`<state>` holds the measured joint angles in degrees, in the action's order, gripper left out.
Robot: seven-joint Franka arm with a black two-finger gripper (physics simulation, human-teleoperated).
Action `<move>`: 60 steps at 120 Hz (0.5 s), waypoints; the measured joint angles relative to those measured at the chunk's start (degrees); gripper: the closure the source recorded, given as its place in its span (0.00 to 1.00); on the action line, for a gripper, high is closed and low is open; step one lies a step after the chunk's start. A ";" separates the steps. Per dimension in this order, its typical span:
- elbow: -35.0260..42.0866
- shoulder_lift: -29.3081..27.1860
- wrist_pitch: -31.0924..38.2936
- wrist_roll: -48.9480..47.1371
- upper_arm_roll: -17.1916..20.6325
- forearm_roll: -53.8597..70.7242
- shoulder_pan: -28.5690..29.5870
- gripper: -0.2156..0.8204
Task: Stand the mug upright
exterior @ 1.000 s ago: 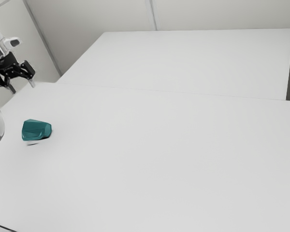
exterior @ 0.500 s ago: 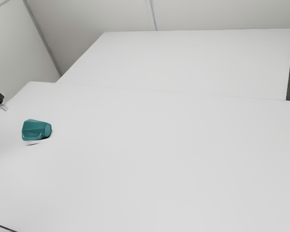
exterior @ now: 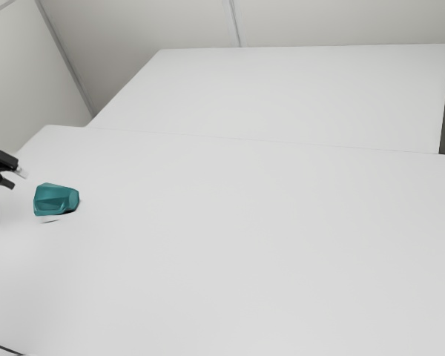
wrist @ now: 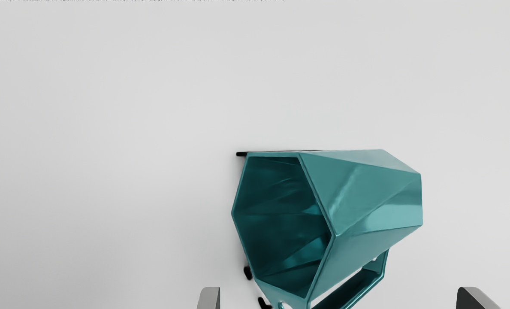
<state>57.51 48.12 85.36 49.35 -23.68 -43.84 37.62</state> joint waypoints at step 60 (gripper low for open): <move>1.55 3.65 0.54 8.41 0.98 -9.58 0.76 0.21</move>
<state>59.07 51.76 85.90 57.76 -22.70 -53.42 38.38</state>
